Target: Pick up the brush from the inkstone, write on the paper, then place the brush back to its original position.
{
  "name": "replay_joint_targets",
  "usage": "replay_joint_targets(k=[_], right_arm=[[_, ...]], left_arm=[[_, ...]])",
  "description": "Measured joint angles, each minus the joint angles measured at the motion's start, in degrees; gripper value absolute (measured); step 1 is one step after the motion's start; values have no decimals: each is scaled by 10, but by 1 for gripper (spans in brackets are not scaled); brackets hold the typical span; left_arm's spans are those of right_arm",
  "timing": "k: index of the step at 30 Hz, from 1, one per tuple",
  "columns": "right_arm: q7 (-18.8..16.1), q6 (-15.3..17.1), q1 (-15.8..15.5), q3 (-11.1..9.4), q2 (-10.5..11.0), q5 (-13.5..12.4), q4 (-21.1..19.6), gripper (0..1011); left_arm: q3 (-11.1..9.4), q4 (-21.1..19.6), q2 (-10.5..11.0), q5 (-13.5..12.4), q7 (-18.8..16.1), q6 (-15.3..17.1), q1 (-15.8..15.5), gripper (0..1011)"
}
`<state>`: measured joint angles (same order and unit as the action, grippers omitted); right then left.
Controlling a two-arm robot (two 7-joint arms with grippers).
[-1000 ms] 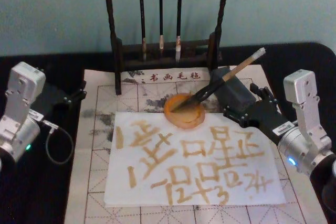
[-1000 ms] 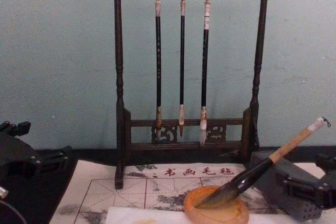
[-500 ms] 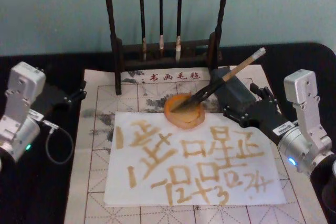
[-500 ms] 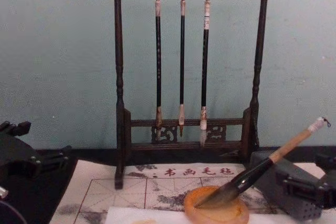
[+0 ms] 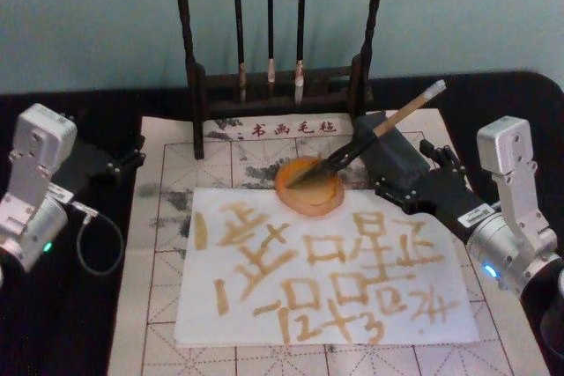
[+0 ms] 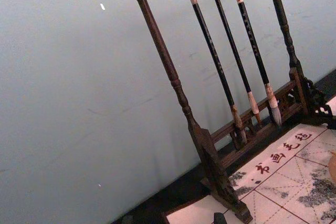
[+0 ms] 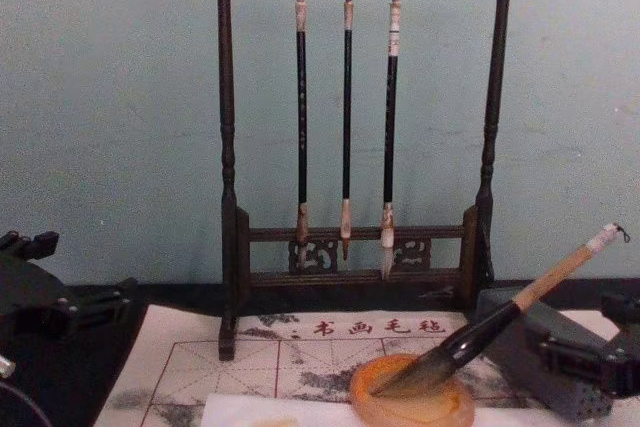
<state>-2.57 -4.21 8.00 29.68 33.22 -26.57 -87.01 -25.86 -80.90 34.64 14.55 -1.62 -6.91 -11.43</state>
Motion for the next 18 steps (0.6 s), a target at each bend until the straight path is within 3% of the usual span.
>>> replay_joint_targets(k=[18], right_arm=[[0,0,0,0,0,0,0,1000]], left_arm=[[0,0,0,0,0,0,0,1001]])
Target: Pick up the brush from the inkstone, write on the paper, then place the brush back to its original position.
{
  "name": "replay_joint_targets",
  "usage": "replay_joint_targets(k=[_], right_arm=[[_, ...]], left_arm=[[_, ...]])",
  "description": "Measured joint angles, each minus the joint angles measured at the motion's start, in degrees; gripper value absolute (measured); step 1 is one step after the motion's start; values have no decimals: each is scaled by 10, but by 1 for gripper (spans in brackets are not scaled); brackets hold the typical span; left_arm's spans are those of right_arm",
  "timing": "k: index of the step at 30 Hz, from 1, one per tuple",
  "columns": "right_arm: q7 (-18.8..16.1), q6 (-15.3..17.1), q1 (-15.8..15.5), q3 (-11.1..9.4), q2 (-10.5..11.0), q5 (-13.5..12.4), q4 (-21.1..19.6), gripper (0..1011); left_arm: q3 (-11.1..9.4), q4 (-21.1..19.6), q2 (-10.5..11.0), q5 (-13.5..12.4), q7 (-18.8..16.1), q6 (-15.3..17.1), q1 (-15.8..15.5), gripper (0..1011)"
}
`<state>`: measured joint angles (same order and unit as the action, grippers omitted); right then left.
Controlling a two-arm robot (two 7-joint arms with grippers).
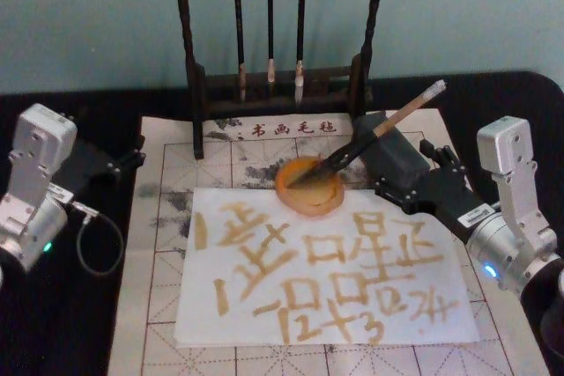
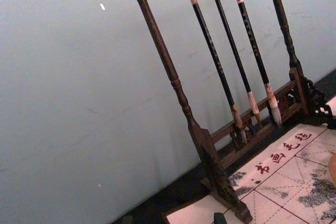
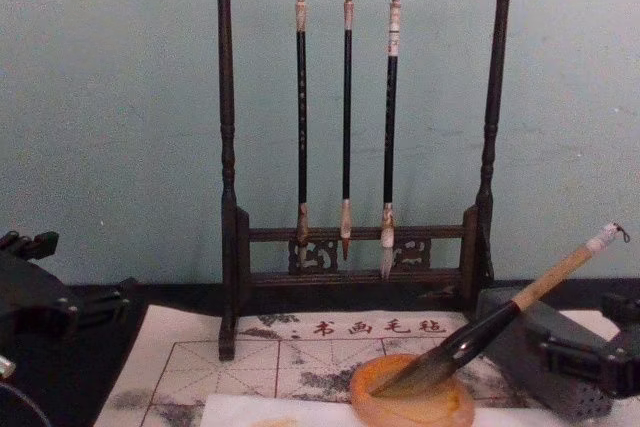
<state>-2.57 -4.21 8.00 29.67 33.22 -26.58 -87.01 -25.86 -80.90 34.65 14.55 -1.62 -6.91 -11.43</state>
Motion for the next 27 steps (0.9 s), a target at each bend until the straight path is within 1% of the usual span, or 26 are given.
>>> replay_joint_targets(k=[27], right_arm=[[0,0,0,0,0,0,0,1000]], left_arm=[[0,0,0,0,0,0,0,1001]])
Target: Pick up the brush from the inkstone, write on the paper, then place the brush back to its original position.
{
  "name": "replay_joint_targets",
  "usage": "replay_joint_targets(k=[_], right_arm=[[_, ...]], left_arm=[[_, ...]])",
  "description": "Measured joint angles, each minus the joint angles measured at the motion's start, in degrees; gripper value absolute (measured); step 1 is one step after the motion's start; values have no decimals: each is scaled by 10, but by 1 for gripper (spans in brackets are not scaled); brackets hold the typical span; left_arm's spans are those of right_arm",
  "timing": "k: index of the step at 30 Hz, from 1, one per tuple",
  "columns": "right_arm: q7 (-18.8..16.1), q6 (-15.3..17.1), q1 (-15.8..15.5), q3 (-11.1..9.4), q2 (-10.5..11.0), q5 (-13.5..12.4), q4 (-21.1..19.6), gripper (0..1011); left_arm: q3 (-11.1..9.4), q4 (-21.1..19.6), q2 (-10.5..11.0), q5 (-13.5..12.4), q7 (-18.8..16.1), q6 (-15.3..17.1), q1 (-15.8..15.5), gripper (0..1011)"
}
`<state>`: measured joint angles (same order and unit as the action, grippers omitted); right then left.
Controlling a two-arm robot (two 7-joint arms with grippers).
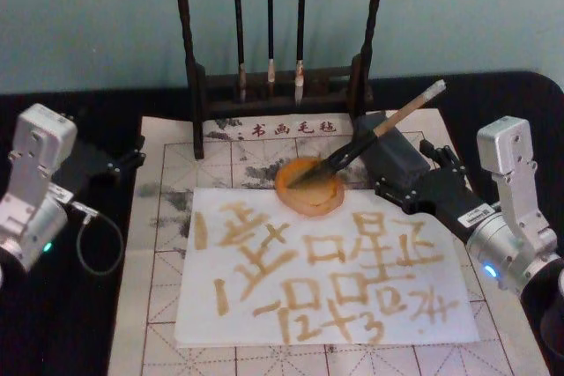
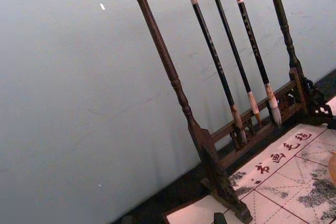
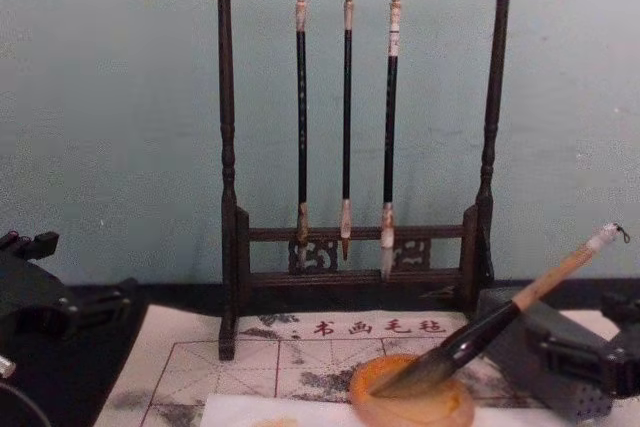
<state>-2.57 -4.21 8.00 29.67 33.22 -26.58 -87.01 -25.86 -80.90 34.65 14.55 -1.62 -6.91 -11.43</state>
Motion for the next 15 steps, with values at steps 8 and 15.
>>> replay_joint_targets(k=[8,15], right_arm=[[0,0,0,0,0,0,0,1000],[0,0,0,0,0,0,0,1000]], left_arm=[[0,0,0,0,0,0,0,1001],[0,0,0,0,0,0,0,1001]])
